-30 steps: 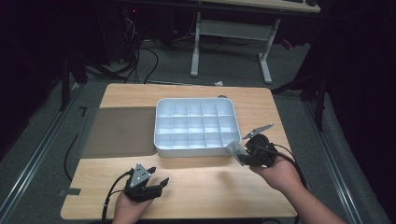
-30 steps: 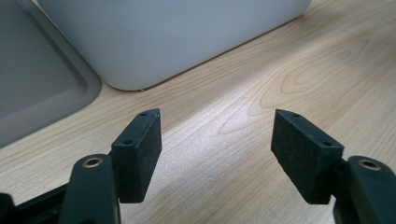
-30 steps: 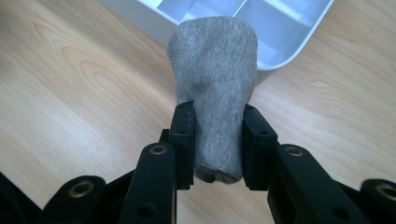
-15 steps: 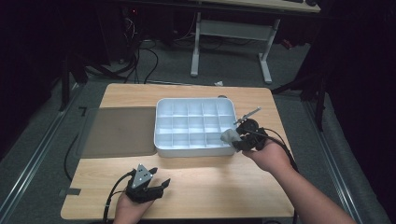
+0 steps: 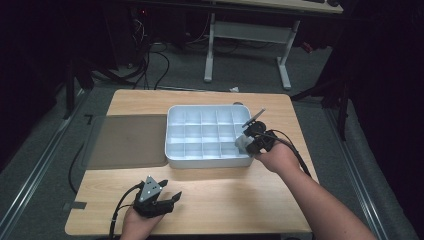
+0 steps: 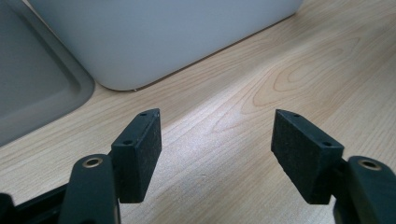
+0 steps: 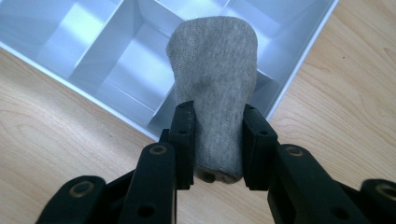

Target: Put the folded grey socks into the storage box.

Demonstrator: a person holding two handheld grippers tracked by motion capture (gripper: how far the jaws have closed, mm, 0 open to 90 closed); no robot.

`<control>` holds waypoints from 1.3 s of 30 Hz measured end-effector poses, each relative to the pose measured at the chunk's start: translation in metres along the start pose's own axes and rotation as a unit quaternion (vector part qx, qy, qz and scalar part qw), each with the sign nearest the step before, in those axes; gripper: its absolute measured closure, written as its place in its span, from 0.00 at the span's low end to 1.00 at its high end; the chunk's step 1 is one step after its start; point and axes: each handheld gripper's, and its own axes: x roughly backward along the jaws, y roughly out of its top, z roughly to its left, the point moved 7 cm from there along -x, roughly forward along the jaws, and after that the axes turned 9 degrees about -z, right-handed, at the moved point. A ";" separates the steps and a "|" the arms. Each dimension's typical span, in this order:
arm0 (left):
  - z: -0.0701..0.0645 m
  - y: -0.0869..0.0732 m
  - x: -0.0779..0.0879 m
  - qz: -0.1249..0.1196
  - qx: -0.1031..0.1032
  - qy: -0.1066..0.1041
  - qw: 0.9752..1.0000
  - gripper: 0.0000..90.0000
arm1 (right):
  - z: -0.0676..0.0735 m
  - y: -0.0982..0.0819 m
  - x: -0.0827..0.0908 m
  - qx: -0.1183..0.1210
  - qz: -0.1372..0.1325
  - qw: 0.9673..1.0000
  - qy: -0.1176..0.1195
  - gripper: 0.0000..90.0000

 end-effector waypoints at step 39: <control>-0.001 -0.004 -0.004 0.011 0.002 -0.008 1.000 0.38 | 0.000 -0.010 -0.059 0.017 0.084 0.996 0.018 0.79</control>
